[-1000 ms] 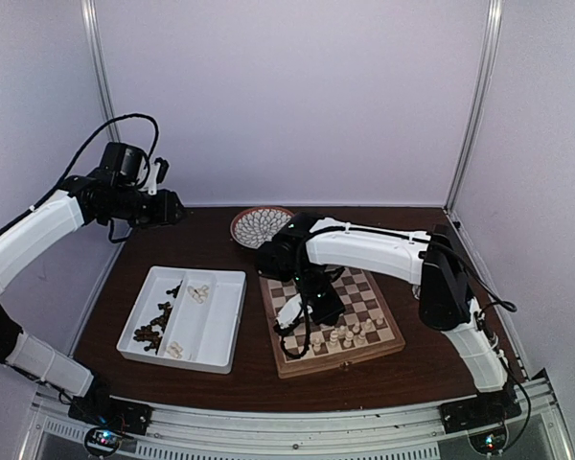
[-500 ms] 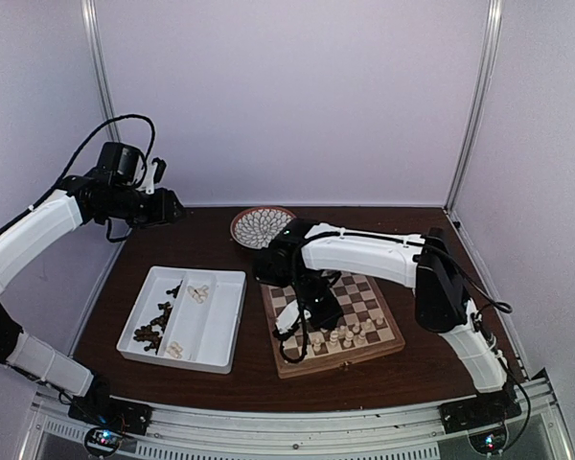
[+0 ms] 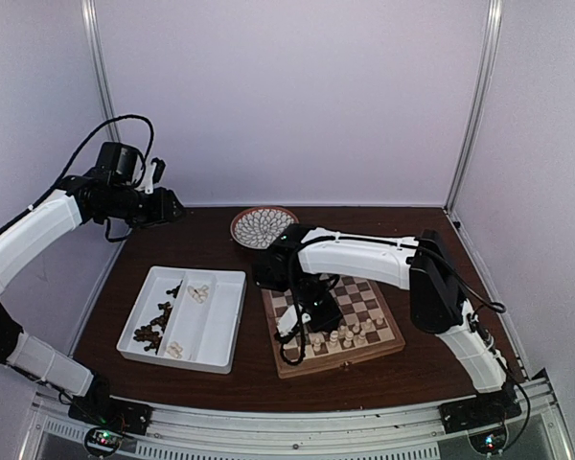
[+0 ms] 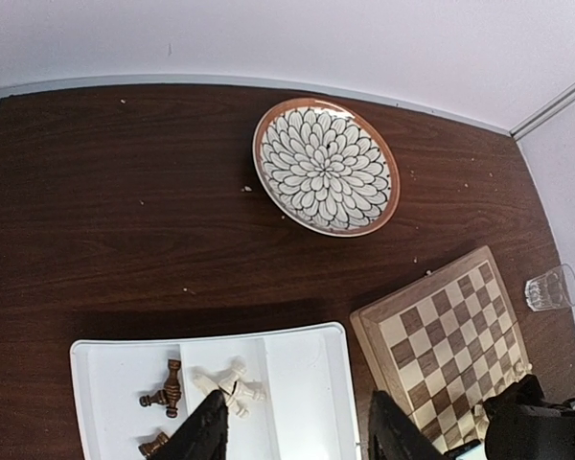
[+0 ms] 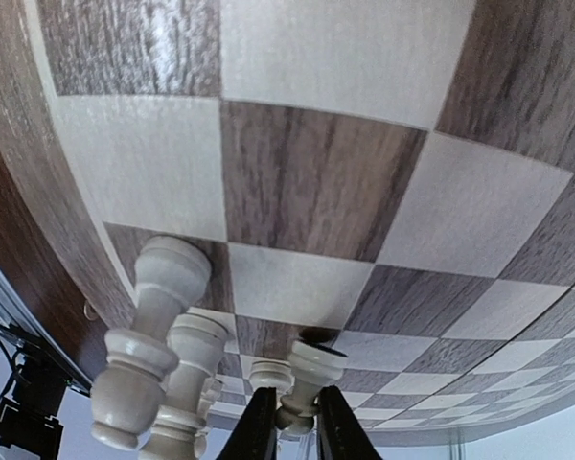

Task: Set up the chess pieces on the board
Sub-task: Place the pawn at d2.

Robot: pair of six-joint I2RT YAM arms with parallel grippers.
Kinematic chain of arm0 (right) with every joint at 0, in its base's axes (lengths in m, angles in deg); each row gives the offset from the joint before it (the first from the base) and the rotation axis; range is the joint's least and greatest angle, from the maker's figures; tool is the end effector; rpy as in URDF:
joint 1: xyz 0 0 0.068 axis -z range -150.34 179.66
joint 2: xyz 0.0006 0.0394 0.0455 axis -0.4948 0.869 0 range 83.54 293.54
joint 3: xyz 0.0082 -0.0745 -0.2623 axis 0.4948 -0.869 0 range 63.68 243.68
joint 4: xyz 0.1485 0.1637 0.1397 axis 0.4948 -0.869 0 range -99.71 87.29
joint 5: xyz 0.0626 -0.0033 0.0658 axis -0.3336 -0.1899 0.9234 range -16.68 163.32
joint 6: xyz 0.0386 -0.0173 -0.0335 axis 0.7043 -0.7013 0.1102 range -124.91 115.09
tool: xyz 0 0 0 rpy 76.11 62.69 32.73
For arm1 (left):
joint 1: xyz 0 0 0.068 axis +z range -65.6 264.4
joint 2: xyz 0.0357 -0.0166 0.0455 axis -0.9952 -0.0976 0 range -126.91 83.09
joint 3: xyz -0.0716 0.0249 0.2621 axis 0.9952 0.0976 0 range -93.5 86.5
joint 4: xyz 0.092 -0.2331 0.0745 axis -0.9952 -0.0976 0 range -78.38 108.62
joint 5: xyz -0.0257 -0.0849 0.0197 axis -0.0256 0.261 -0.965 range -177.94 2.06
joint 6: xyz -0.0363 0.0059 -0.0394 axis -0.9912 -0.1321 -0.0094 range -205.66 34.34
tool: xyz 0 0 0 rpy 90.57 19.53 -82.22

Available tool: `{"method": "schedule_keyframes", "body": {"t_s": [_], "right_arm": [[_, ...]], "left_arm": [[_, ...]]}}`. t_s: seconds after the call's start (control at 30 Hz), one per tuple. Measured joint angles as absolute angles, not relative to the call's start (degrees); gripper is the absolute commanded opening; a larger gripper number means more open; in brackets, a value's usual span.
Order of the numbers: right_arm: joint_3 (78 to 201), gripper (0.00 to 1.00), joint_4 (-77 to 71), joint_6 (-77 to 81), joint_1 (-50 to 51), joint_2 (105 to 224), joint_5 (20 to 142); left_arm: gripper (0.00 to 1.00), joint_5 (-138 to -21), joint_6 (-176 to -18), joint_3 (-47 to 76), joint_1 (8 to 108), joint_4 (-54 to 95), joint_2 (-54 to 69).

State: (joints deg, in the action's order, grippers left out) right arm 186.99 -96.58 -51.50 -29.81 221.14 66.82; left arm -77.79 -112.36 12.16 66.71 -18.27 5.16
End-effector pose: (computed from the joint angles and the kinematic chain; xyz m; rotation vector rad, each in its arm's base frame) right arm 0.2235 0.3710 0.1853 2.2780 -1.6826 0.2106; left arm 0.2800 -0.0959 0.3455 -0.0881 2.3364 -0.5991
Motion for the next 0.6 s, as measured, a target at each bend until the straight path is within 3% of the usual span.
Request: {"method": "schedule_keyframes", "body": {"t_s": [0.3, 0.6], "right_arm": [[187.2, 0.26, -96.6, -51.0, -29.8, 221.2, 66.2], [187.3, 0.24, -96.6, -50.7, -29.8, 221.2, 66.0]], "left_arm": [[0.50, -76.4, -112.8, 12.2, 67.1, -18.1, 5.2], [0.50, -76.1, -113.2, 12.6, 67.3, -17.4, 5.2]]}}
